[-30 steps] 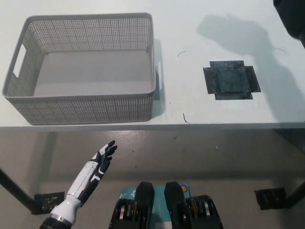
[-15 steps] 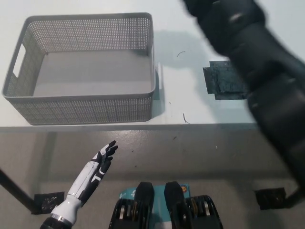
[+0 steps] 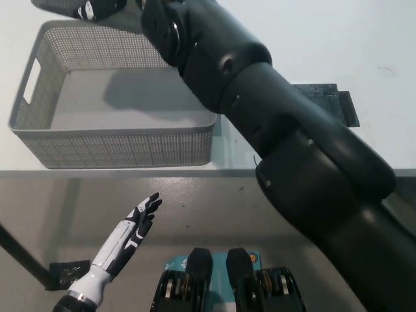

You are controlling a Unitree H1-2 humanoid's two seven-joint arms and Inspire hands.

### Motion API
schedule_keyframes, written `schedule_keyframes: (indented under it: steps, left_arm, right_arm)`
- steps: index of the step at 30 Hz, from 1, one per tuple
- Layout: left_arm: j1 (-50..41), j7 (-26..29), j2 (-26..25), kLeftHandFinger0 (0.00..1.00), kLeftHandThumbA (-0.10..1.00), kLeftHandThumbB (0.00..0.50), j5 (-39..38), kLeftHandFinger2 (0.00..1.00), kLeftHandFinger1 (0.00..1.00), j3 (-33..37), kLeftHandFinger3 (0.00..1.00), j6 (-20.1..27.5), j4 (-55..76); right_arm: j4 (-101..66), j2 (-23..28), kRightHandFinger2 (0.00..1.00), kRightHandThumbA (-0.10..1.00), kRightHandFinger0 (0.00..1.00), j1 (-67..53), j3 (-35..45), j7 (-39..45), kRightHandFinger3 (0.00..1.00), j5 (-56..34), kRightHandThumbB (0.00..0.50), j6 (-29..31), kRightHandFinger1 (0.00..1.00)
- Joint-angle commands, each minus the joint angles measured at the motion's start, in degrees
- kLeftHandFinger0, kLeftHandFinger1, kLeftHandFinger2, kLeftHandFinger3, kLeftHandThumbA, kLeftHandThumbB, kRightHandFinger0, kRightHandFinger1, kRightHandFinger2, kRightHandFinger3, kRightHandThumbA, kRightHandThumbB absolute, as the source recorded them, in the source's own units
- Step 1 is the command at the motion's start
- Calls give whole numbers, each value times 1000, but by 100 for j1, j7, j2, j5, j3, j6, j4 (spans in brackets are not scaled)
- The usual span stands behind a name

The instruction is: Use the right hand to pick up a small rectangular container and put it into a bigger container on the left side

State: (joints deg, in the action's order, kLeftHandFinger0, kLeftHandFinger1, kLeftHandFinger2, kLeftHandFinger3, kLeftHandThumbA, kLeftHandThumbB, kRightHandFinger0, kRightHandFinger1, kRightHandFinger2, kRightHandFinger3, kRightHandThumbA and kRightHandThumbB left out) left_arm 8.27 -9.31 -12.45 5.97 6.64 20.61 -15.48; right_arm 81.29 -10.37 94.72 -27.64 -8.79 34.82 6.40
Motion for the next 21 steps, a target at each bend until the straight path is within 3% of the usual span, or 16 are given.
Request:
schedule_keyframes:
  steps: [1, 2, 3, 4, 5, 13, 21]
  left_arm:
    - [169, -114, -112, 1000, 1000, 298, -18, 1000, 1000, 5, 1000, 56, 177]
    - [198, -124, -122, 1000, 1000, 299, -19, 1000, 1000, 4, 1000, 55, 163]
    - [209, -139, -127, 1000, 1000, 299, -32, 1000, 1000, 3, 1000, 37, 166]
    - [209, -146, -126, 1000, 1000, 299, -45, 1000, 1000, 0, 1000, 38, 161]
    - [227, -167, -136, 1000, 1000, 298, -53, 1000, 1000, -2, 1000, 12, 168]
    - [340, -256, -164, 1000, 1000, 260, -64, 1000, 1000, -4, 1000, 73, 116]
    - [446, -300, -161, 1000, 1000, 244, -37, 1000, 1000, -3, 1000, 29, 134]
  right_arm:
    - [34, 10, 603, -100, 67, 385, -75, 225, 598, -14, 231, -267, 266]
    - [46, 32, 551, -100, 70, 391, -82, 348, 640, -30, 230, -289, 253]
    - [62, 62, 1000, 305, 583, 410, -90, 712, 1000, -54, 285, -394, 903]
    - [70, 83, 1000, 362, 818, 417, -93, 967, 1000, -78, 285, -427, 1000]
    - [88, 115, 1000, 526, 1000, 415, -105, 1220, 1000, -89, 352, -451, 1000]
    - [102, 240, 1000, 761, 1000, 243, -88, 1726, 1000, -145, 463, -445, 1000]
    - [68, 260, 1000, 906, 1000, 278, -7, 1970, 1000, -219, 500, -498, 1000]
